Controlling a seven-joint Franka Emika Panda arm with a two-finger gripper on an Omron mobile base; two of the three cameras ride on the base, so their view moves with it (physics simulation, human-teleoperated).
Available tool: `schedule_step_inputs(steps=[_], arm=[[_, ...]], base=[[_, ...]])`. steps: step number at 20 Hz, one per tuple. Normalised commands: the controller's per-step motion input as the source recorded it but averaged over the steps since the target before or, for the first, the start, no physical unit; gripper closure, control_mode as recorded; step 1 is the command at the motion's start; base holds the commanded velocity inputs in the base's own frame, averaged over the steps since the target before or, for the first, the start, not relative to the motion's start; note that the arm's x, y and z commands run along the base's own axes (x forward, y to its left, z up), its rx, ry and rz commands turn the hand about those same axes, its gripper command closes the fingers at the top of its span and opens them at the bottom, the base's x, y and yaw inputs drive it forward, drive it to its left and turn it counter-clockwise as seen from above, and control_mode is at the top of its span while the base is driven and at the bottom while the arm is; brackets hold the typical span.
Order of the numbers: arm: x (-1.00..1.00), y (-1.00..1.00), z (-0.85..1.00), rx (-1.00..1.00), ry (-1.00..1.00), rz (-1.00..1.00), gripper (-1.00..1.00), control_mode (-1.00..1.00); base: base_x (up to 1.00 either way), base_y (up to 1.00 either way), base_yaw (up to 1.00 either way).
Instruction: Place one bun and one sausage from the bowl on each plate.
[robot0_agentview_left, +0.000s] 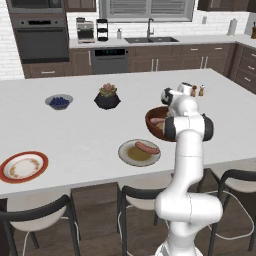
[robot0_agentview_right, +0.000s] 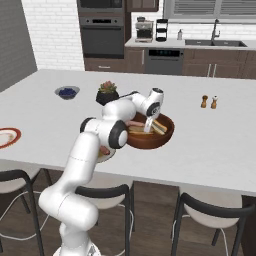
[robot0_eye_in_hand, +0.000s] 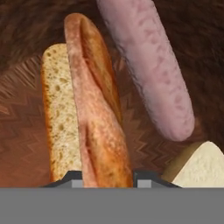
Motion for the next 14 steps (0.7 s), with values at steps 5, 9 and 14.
schedule_step_inputs(steps=[5, 9, 14], arm=[[-0.59, -0.06, 0.42, 0.05, 0.00, -0.03, 1.00, -1.00], [-0.78, -0.19, 0.70, 0.09, 0.06, -0.20, 1.00, -1.00], [-0.97, 0.06, 0.45, 0.02, 0.06, -0.27, 1.00, -1.00]], base=[[0.00, 0.00, 0.00], [0.00, 0.00, 0.00], [0.00, 0.00, 0.00]])
